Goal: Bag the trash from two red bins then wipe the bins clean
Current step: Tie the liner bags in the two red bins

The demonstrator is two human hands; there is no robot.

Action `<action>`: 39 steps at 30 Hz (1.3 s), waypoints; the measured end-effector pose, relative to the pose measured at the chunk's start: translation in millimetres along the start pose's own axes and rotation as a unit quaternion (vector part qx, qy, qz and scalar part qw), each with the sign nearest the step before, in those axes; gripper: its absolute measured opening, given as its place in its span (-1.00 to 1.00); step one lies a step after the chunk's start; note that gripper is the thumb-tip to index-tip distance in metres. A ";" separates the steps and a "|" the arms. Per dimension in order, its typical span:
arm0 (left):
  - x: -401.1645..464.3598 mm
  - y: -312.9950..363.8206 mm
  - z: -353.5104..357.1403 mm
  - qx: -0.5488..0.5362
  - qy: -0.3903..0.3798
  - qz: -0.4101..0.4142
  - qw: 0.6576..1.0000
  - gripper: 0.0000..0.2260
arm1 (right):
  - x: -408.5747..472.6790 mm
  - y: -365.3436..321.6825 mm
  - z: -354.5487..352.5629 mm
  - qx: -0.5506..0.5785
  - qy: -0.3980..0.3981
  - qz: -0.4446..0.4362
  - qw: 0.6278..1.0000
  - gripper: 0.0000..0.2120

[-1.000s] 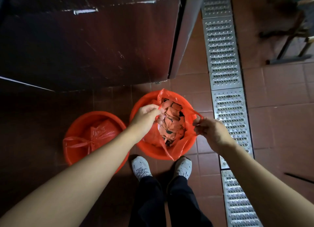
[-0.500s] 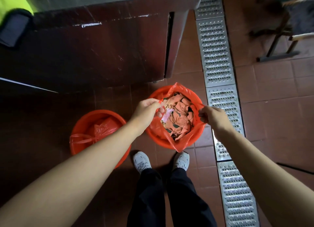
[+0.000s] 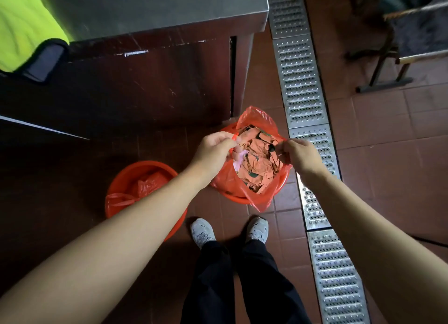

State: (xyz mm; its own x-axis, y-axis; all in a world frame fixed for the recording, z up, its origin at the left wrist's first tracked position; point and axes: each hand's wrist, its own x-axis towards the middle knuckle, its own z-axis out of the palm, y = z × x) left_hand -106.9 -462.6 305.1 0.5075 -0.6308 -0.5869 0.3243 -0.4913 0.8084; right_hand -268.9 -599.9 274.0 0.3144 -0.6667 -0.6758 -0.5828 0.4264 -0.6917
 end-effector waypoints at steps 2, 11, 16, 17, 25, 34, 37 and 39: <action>-3.2 9.0 4.8 -0.004 -0.009 -0.014 1.000 -0.83 | -13.3 -10.8 -5.6 0.039 -0.053 -0.025 0.998 -0.66; -2.9 24.4 6.0 0.003 -0.179 -0.124 0.976 -0.87 | -35.0 -39.7 -7.3 -0.117 -0.250 -0.112 0.955 -0.29; -3.3 29.8 -2.1 0.001 -0.291 -0.176 0.940 -0.93 | -27.7 -48.1 -4.3 -0.171 -0.357 -0.125 0.910 -0.23; -3.9 30.1 -3.7 -0.006 -0.306 -0.181 0.935 -0.94 | -26.4 -48.6 -3.7 -0.173 -0.379 -0.117 0.902 -0.33; -8.0 4.3 -10.2 -0.092 -0.301 -0.213 0.925 -0.94 | -11.3 -45.9 9.7 -0.331 -0.313 -0.190 0.870 -0.76; 35.8 -43.1 -77.7 -0.163 0.074 -0.232 0.956 -0.93 | 14.9 33.2 -72.1 -0.506 -0.099 -0.232 0.825 -0.82; 46.5 -48.4 -75.8 -0.231 0.114 -0.271 0.927 -0.83 | 16.5 49.9 -68.5 -0.486 -0.088 -0.219 0.842 -0.85; 50.3 -49.9 -74.4 -0.251 0.102 -0.277 0.922 -0.84 | 19.5 51.6 -65.1 -0.458 -0.080 -0.197 0.863 -0.82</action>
State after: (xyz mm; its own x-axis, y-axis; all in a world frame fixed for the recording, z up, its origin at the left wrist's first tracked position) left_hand -38.2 -425.2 238.6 0.2762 -0.2166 -0.9364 0.8815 -0.3312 0.3366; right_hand -341.6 -630.8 241.8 0.6796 -0.5257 -0.5117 -0.7325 -0.5243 -0.4342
